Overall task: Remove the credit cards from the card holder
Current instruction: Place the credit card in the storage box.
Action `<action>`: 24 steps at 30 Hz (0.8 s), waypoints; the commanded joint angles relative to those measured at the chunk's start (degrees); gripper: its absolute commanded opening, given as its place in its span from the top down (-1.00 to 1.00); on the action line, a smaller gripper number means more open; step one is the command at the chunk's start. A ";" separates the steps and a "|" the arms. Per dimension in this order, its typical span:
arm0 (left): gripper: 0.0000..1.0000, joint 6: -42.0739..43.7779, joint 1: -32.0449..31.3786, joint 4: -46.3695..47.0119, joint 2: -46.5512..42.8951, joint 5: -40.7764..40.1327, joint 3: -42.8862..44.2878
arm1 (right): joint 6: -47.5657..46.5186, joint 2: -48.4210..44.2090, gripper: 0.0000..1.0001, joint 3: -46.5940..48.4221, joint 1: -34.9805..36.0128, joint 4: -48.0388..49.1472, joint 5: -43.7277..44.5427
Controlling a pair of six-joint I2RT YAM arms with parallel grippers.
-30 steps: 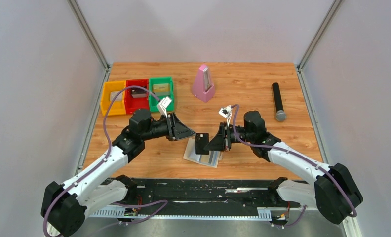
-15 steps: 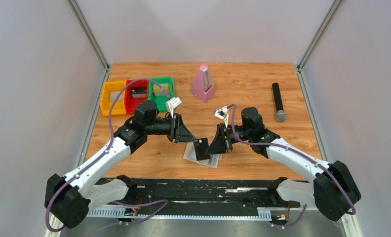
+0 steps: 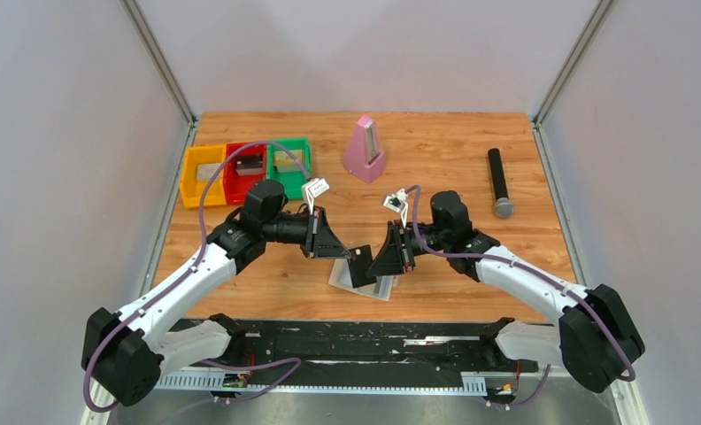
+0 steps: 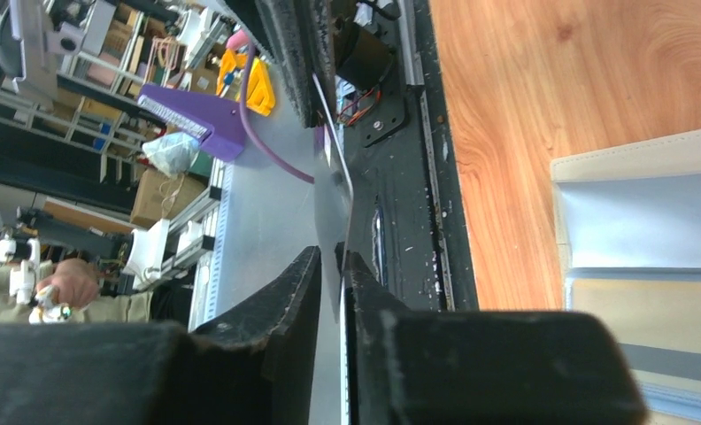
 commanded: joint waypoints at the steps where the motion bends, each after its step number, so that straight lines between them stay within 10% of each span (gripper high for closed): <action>1: 1.00 0.79 0.27 -0.15 -0.88 -3.19 2.79 | -0.26 -3.44 0.48 2.17 -0.22 -0.59 7.39; 13: 1.00 -6.46 15.35 1.65 -4.69 -15.67 3.55 | 2.07 -21.62 -0.87 -0.90 -0.31 -5.21 29.16; 24: 1.00 -10.93 39.62 9.64 4.59 -27.35 5.97 | 4.37 -23.57 -1.00 -4.14 -0.31 -4.93 32.81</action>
